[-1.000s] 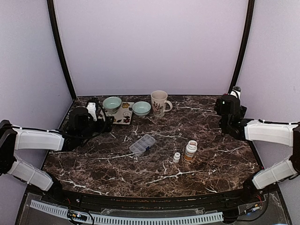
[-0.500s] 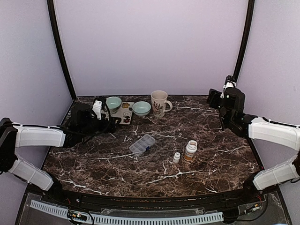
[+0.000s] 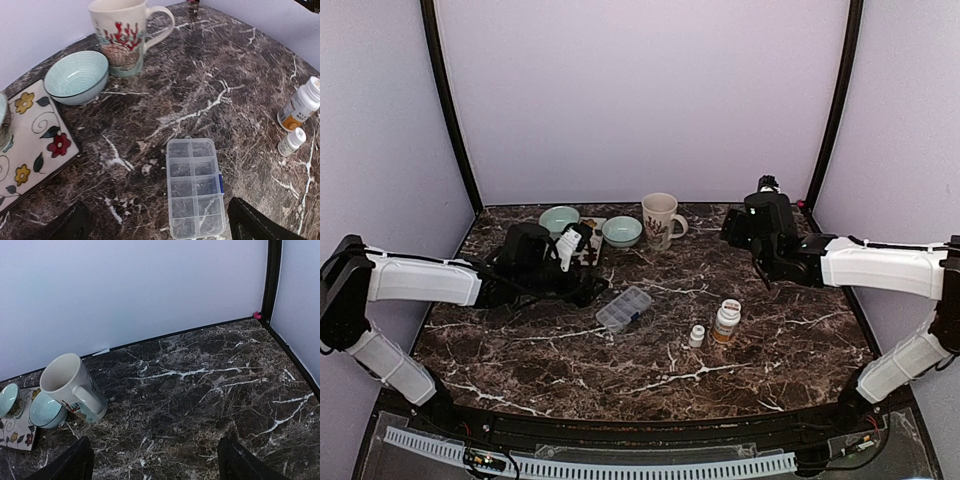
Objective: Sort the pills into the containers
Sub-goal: Pick up the pill container from the center of the board.
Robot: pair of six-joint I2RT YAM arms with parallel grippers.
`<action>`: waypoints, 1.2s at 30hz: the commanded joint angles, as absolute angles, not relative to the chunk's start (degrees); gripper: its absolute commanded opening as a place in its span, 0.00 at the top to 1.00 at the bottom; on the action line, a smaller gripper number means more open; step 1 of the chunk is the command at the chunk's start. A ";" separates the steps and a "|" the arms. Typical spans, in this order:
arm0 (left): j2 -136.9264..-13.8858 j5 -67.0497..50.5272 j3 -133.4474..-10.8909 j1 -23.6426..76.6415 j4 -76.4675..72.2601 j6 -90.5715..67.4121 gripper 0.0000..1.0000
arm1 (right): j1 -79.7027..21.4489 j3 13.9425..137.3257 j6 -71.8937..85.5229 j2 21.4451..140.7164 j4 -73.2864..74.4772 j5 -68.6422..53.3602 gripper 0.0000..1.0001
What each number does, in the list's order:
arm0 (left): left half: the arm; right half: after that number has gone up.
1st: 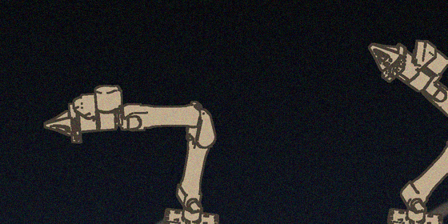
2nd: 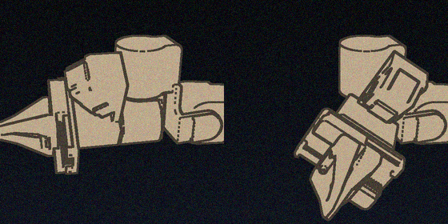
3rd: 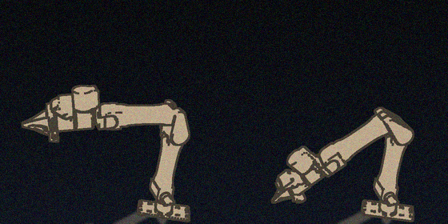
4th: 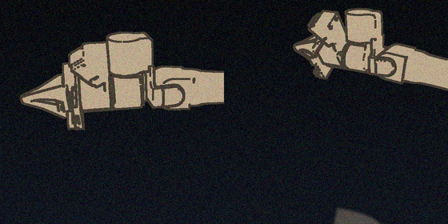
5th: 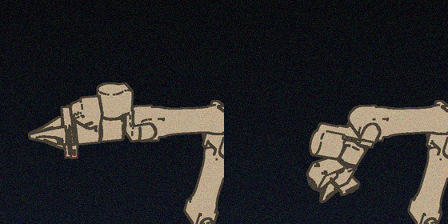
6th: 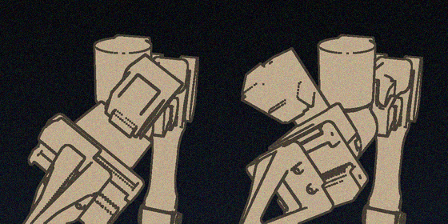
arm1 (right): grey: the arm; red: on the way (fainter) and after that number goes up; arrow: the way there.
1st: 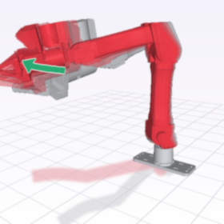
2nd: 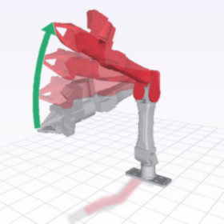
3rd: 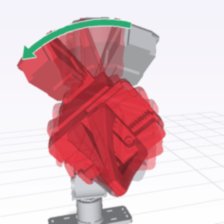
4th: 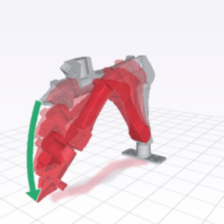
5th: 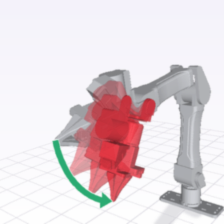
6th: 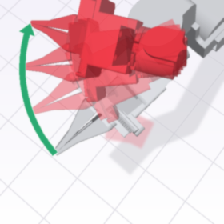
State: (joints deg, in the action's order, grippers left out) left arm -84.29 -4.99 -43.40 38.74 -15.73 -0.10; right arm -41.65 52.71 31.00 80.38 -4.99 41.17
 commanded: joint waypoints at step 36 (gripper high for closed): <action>-105.18 -1.86 -63.07 47.89 11.45 8.97 0.02 | -44.20 60.66 42.78 86.23 8.52 39.55 0.04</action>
